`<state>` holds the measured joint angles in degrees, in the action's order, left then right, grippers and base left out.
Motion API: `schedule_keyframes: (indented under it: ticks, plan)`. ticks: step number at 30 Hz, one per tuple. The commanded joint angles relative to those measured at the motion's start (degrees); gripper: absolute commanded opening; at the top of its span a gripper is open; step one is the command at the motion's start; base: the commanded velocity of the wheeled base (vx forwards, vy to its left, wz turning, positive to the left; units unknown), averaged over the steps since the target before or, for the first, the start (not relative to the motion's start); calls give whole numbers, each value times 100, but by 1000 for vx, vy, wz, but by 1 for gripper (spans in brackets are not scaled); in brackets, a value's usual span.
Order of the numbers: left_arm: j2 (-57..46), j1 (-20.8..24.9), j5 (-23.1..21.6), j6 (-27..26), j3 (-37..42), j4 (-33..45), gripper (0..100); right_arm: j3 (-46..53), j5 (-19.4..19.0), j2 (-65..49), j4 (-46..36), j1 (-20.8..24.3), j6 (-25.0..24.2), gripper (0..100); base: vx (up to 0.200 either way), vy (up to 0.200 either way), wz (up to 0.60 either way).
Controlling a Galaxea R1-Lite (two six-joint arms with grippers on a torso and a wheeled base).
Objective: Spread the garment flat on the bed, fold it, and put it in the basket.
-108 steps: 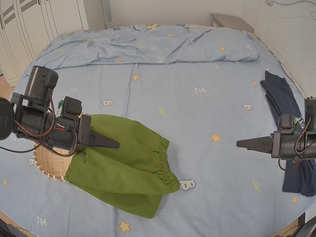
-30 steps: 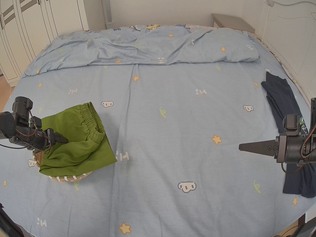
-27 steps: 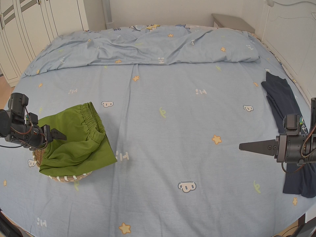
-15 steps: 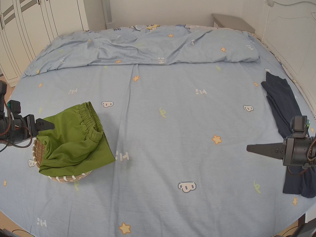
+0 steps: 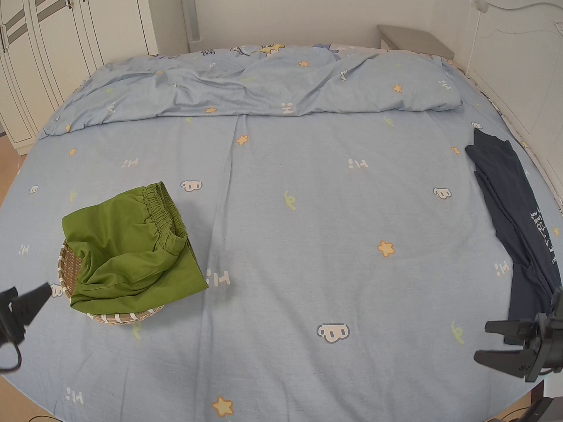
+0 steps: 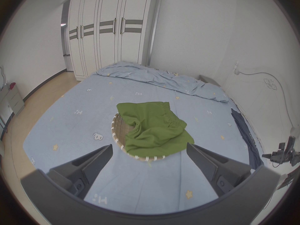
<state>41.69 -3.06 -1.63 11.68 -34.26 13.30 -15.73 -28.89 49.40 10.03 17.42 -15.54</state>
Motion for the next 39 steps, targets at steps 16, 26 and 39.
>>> schedule_keyframes:
  ticks: [16,26,39]
  plan:
    - [-4169,288,-654,-535,3136,-1066,100,843,437,-4412,-1996,-916,737,100,0,0,0]
    - [-4169,288,-100,-1256,3320,-1286,100,395,991,-4597,-3253,-1865,1176,100,0,0,0]
    - [-4169,280,1183,-500,3355,-1365,100,623,3698,-4843,-2911,-1777,1247,100,0,0,0]
